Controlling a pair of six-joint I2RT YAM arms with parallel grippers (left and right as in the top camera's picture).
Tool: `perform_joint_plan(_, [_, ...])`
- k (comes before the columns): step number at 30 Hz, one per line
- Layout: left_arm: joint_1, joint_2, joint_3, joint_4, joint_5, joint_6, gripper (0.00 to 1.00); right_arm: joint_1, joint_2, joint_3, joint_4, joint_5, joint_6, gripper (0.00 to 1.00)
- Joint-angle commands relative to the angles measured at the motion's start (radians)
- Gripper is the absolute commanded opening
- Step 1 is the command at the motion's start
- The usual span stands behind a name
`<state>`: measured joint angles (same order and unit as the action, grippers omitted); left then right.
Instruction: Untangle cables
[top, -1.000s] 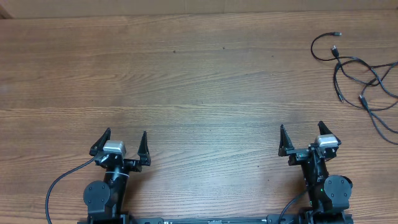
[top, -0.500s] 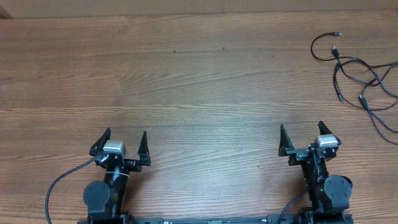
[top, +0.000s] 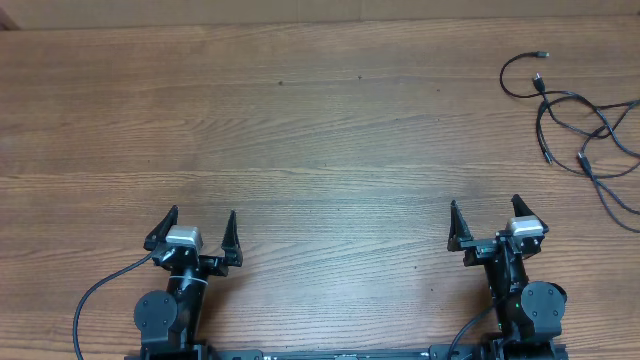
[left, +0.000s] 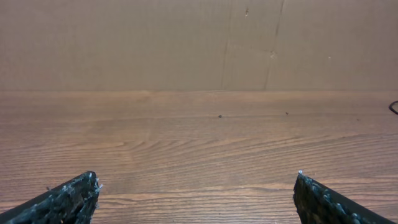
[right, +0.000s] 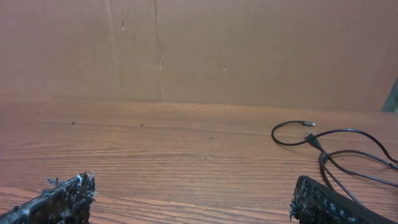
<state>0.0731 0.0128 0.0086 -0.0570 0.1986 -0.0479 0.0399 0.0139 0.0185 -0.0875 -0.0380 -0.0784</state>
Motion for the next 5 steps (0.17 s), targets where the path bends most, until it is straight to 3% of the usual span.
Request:
perform_joint_plan(1, [0.006,-0.009,-0.003,-0.001,0.008,0.023,0.99,-0.002,-0.011,-0.011,0.006,-0.005,-0.002,1.0])
perform_joint_plan(5, [0.006,-0.009,-0.003,-0.001,0.008,0.023,1.0,-0.002,-0.011,-0.011,0.006,-0.005,-0.002,1.0])
